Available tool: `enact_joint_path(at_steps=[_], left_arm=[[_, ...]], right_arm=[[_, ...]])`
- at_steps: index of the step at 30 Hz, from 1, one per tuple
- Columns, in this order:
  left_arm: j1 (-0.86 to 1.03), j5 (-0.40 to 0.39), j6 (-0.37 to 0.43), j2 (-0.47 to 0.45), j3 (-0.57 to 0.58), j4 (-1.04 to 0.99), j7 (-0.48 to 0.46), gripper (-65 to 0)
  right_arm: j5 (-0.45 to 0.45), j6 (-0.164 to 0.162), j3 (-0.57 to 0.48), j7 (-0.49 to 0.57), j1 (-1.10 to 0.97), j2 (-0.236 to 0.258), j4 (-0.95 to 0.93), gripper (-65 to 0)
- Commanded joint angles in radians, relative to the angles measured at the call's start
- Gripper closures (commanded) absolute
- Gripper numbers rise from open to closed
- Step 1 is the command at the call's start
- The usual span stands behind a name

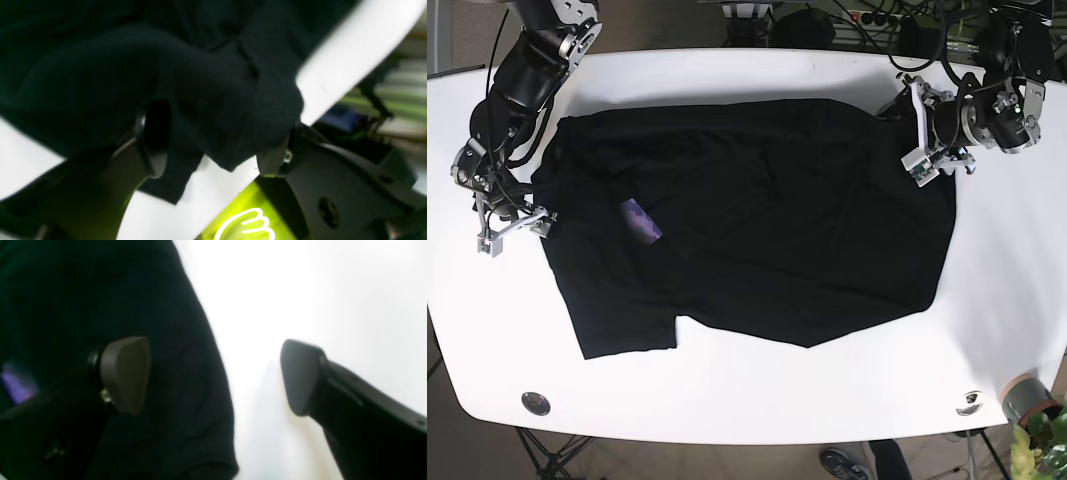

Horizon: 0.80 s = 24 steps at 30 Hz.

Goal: Fold the T-shirt properly

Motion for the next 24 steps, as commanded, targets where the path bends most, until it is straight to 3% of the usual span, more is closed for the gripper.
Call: enact_joint_path(at_steps=[1,10,16,19,24], left_arm=[[-0.01,-0.008,-0.041,-0.016,-0.013,0.012,-0.015,-36.7],[-0.013,-0.016,-0.051,-0.011,-0.043,0.014,-0.013,-36.7],[-0.004,-0.016,-0.051,-0.01,-0.03,0.014,-0.013,-36.7],[-0.004,-0.016,-0.051,-0.01,0.017,0.014,-0.013,-36.7],[-0.001,-0.036,-0.051,0.015,0.051,0.019,-0.013,-36.7]], right_arm=[[0.025,0.006,-0.004,0.019,0.022,0.004,0.019,-57.5],[0.015,-0.001,-0.068,0.019,0.019,-0.071,0.019,-57.5],[0.015,-0.003,-0.068,0.024,0.02,-0.086,0.019,-56.9],[0.015,-0.003,-0.068,0.024,0.02,-0.086,0.015,-48.4],[0.015,-0.003,-0.068,0.025,0.025,-0.086,0.014,-18.7]])
